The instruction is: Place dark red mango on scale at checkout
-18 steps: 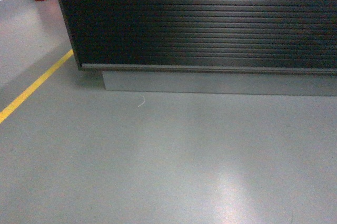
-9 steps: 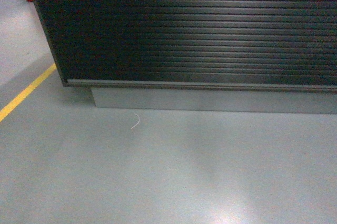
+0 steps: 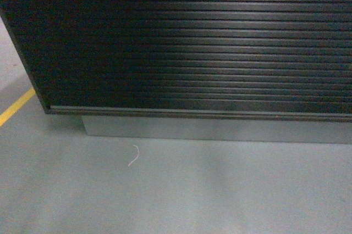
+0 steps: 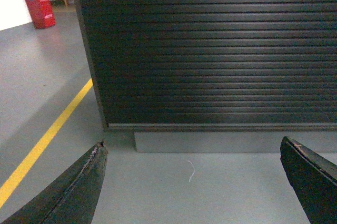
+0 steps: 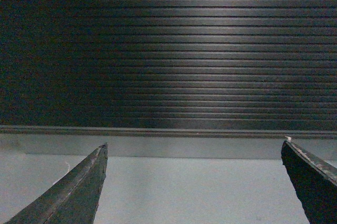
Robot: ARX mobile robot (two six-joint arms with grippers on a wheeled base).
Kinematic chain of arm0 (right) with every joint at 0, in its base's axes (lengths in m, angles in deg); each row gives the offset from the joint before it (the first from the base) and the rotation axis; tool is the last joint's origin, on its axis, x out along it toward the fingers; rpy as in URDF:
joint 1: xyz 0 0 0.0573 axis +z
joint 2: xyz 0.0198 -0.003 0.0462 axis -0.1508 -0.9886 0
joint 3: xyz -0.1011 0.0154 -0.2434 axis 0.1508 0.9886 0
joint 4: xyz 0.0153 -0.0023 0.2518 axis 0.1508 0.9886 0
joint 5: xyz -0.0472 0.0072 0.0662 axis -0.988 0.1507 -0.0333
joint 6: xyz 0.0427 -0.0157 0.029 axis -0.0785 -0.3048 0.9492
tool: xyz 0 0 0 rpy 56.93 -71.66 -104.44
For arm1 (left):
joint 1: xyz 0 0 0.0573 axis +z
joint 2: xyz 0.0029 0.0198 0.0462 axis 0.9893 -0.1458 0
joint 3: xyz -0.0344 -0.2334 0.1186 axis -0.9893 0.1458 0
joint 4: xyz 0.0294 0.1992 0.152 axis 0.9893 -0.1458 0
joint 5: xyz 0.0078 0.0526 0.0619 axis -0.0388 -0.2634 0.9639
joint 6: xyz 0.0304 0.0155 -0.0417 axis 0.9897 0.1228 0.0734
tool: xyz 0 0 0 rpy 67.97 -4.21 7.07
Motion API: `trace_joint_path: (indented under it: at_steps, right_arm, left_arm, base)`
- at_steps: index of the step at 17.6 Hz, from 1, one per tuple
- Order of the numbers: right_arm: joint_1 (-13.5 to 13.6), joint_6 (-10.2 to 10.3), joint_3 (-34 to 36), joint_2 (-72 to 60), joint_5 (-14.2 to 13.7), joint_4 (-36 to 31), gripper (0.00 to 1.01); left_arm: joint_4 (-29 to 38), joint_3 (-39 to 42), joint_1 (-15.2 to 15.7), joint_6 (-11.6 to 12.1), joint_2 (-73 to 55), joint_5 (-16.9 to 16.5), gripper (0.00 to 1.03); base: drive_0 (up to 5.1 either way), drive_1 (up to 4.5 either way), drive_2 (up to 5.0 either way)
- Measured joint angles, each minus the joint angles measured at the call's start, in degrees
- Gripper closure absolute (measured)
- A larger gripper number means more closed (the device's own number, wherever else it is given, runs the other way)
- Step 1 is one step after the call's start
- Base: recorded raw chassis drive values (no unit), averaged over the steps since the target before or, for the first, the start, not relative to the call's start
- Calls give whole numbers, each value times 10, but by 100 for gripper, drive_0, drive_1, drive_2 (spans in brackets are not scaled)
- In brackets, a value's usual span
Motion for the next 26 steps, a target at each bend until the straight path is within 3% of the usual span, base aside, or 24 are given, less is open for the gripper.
trace_joint_path:
  at_steps: [16, 26]
  right_arm:
    - [0, 0, 0, 0, 0, -1, 3]
    - [0, 0, 0, 0, 0, -2, 3]
  left_arm:
    - [2, 0, 0, 0, 0, 0, 5]
    - [1, 0, 0, 0, 0, 0, 5]
  base:
    - [-3, 382, -388]
    - [0, 0, 0]
